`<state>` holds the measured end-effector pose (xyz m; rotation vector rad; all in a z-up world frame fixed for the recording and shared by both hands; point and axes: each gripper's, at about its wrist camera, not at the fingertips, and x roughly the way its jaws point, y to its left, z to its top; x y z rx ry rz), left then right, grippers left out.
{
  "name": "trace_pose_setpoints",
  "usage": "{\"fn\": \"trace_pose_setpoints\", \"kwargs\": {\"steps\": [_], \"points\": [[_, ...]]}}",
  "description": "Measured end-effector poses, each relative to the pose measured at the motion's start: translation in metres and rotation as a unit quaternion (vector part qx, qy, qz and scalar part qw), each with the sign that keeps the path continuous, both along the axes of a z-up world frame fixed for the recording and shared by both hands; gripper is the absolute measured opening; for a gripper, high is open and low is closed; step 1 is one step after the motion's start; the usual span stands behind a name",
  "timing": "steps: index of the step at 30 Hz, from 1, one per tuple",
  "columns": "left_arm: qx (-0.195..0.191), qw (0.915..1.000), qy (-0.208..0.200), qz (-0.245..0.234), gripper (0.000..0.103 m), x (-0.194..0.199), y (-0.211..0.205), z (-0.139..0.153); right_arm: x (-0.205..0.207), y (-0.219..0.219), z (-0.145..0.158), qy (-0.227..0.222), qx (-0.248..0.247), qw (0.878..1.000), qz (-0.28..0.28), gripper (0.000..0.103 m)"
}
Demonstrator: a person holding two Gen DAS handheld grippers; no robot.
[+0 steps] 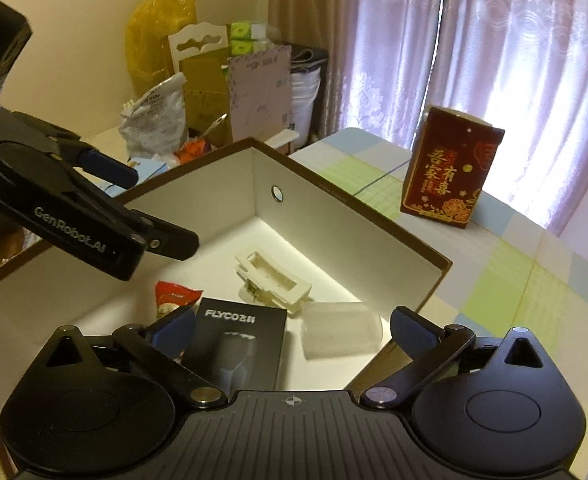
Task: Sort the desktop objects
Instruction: 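Open the left tool to drop the hair clip while the right tool releases the cup, then withdraw both tools from the box back toward the tubes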
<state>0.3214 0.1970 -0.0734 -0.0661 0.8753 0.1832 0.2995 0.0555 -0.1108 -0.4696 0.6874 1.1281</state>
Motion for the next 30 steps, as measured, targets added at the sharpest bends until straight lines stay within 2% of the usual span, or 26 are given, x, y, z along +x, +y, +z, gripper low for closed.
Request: {"fn": "trace_pose_setpoints", "kwargs": {"steps": [15, 30], "points": [[-0.001, 0.9995, -0.009, 0.031, 0.1, -0.058, -0.016, 0.027, -0.035, -0.032, 0.021, 0.026, 0.017, 0.999, -0.043, 0.101], [-0.021, 0.9988, -0.021, 0.038, 0.1, -0.122, -0.055, 0.041, -0.079, -0.073, 0.039, 0.052, 0.036, 0.997, -0.049, 0.101]]}}
